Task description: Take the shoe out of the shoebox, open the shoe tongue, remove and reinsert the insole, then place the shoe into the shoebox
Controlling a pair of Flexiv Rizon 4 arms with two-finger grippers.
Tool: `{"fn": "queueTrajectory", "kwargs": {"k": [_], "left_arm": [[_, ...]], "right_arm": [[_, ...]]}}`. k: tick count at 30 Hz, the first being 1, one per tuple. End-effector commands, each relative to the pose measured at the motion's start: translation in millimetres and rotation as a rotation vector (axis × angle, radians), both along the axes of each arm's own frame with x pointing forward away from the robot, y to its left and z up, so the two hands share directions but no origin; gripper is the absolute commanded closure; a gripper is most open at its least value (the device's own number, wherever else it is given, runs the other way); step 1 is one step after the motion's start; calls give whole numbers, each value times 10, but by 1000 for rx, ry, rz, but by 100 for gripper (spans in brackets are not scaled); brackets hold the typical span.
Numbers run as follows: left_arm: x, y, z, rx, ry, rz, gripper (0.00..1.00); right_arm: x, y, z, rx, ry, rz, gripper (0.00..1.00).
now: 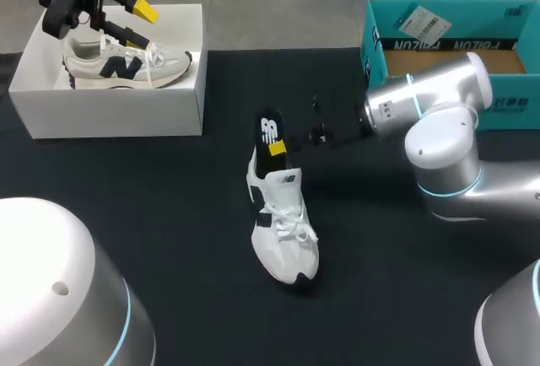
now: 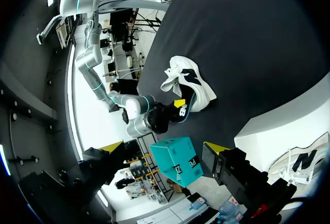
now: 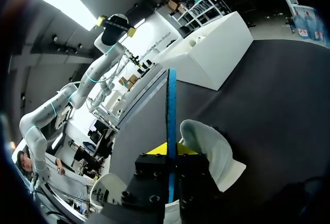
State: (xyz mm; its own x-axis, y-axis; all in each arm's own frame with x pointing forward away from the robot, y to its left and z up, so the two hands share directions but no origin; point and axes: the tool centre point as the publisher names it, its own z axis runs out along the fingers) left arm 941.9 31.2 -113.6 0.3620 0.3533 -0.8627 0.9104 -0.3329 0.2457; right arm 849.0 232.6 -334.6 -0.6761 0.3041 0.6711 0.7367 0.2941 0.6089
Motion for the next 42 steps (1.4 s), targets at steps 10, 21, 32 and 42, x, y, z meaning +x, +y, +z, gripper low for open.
{"fn": "queueTrajectory", "kwargs": {"k": [10, 21, 32, 42], "left_arm": [[-3, 3, 4, 4, -1, 0, 0], [-3, 3, 4, 4, -1, 0, 0], [-3, 3, 4, 4, -1, 0, 0], [-3, 3, 4, 4, -1, 0, 0]], "right_arm": [[-272, 28, -111, -3, 60, -26, 100], [-18, 22, 103, -29, -25, -17, 60], [94, 54, 24, -4, 0, 10, 100], [-214, 78, -104, 6, 77, 1, 100]]}}
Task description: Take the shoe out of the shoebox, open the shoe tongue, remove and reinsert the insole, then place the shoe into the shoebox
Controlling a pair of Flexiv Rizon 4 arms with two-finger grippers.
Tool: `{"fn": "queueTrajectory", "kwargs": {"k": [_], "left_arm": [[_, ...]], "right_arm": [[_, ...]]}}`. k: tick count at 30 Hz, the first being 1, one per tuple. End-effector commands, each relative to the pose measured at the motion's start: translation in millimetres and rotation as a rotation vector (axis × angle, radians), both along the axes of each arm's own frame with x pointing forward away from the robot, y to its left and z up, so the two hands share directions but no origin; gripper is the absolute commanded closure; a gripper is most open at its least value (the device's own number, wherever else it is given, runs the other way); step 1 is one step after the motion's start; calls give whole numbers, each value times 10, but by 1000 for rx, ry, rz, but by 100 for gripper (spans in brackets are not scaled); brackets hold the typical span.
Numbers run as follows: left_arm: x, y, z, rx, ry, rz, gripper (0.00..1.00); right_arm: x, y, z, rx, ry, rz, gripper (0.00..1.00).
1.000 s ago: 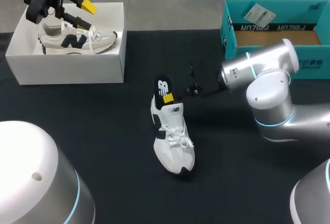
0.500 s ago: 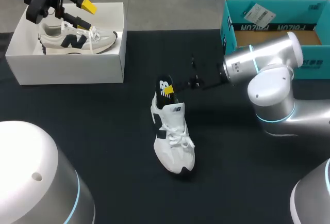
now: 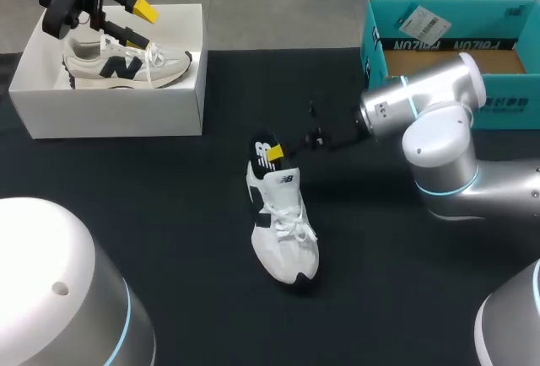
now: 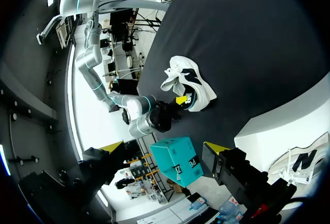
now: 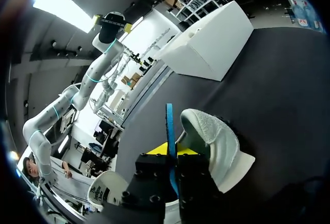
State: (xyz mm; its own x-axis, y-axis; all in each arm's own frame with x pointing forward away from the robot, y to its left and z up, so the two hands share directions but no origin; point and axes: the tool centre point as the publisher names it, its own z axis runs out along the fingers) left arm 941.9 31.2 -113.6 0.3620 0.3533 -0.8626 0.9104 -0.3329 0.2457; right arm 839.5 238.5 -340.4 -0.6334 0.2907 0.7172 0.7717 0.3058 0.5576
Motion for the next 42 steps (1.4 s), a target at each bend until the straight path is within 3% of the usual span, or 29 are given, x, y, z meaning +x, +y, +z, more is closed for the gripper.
{"fn": "queueTrajectory", "kwargs": {"k": [1, 8, 9, 10, 11, 12, 15, 18, 21, 23, 25, 29, 42], "left_arm": [[-3, 3, 4, 4, -1, 0, 0], [-3, 3, 4, 4, -1, 0, 0], [-3, 3, 4, 4, -1, 0, 0], [-3, 3, 4, 4, -1, 0, 0], [-3, 3, 4, 4, -1, 0, 0], [-3, 3, 4, 4, -1, 0, 0], [-3, 3, 4, 4, -1, 0, 0], [-3, 3, 4, 4, -1, 0, 0], [-3, 3, 4, 4, -1, 0, 0], [-3, 3, 4, 4, -1, 0, 0], [-3, 3, 4, 4, -1, 0, 0], [-3, 3, 4, 4, -1, 0, 0], [-3, 3, 4, 4, -1, 0, 0]], "right_arm": [[-149, 21, -60, 4, 16, -19, 100], [-259, 19, -126, -3, 55, -25, 100], [-258, 12, -120, -6, 52, -28, 92], [-244, 5, -94, -7, 39, -33, 71], [-225, -1, -67, -13, 27, -36, 63], [-199, -6, -34, -15, 15, -37, 58], [-109, -14, 46, -25, -14, -33, 55], [-10, -17, 90, -27, -31, -21, 56], [73, -6, 101, -30, -39, -4, 66], [105, 3, 92, -30, -39, 5, 76], [118, 13, 82, -30, -37, 9, 100], [98, 27, 38, -25, -16, 8, 100], [-209, 15, -82, -38, 60, -13, 100]]}}
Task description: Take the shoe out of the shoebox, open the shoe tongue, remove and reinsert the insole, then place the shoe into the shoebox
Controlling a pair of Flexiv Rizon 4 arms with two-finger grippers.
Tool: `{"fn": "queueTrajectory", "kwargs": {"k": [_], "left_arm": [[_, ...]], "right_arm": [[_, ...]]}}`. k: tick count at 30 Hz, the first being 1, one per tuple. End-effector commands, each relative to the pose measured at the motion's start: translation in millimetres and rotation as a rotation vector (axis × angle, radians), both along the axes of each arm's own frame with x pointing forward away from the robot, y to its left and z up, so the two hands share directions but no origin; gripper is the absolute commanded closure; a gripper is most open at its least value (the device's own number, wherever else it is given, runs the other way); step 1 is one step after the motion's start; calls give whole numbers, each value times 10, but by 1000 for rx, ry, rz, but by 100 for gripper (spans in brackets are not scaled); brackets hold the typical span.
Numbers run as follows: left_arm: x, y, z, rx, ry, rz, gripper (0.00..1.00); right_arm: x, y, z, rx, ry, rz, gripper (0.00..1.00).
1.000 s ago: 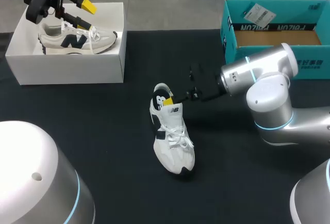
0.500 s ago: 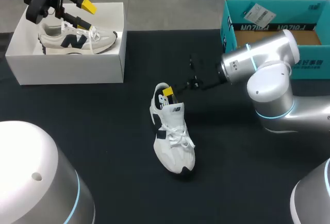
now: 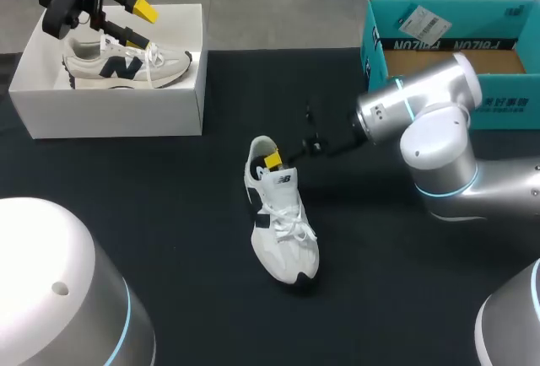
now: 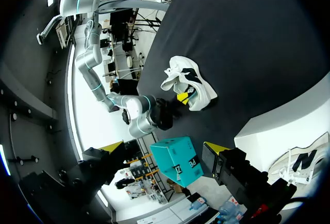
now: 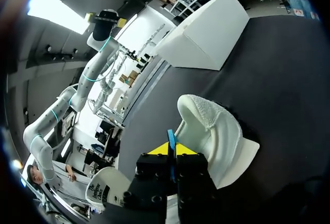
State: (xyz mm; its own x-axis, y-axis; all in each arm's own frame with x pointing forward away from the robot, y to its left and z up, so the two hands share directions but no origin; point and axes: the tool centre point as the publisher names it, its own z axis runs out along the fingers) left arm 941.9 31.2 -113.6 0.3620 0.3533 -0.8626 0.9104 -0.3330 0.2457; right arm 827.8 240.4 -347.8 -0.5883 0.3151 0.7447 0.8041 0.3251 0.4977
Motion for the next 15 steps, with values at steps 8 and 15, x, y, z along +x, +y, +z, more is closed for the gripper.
{"fn": "queueTrajectory", "kwargs": {"k": [8, 15], "left_arm": [[-3, 3, 4, 4, -1, 0, 0], [-3, 3, 4, 4, -1, 0, 0]], "right_arm": [[-93, -5, -2, -12, 1, -19, 100], [-79, 4, 67, -30, -20, -23, 0]]}}
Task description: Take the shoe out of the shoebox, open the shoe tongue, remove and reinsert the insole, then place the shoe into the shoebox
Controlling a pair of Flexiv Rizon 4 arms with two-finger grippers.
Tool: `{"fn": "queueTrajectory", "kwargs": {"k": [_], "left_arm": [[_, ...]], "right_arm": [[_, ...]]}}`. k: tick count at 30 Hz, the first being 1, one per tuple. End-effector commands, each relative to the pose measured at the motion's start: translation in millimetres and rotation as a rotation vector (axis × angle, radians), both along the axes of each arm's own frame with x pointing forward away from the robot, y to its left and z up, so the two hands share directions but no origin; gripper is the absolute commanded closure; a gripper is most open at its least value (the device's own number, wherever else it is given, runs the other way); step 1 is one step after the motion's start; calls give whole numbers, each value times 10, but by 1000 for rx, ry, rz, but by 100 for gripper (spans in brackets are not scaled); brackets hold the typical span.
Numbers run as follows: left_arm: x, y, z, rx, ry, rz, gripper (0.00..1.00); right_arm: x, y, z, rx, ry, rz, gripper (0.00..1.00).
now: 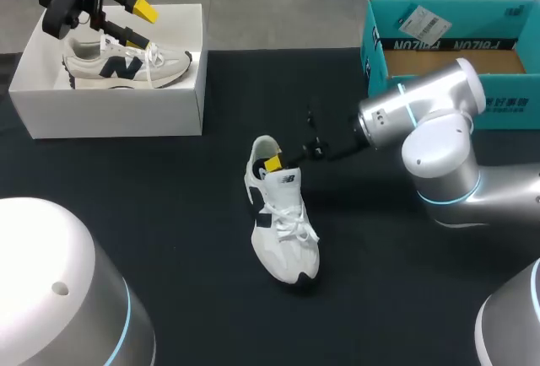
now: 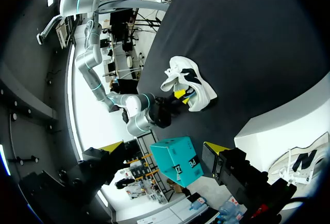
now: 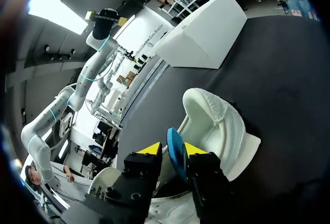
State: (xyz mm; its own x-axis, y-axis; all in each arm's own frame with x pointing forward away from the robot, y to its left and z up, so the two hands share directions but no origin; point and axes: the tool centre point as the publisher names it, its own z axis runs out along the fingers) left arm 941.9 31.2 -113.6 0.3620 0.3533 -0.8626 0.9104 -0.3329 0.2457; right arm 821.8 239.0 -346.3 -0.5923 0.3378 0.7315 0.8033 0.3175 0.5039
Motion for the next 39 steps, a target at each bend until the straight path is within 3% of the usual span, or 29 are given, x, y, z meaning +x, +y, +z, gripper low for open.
{"fn": "queueTrajectory", "kwargs": {"k": [1, 17, 39], "left_arm": [[-3, 3, 4, 4, -1, 0, 0], [-3, 3, 4, 4, -1, 0, 0], [-3, 3, 4, 4, -1, 0, 0]], "right_arm": [[-22, 23, 74, -15, -10, -5, 0], [-4, -25, 356, -68, -59, -7, 0], [114, 42, 353, -67, -66, 22, 0]]}}
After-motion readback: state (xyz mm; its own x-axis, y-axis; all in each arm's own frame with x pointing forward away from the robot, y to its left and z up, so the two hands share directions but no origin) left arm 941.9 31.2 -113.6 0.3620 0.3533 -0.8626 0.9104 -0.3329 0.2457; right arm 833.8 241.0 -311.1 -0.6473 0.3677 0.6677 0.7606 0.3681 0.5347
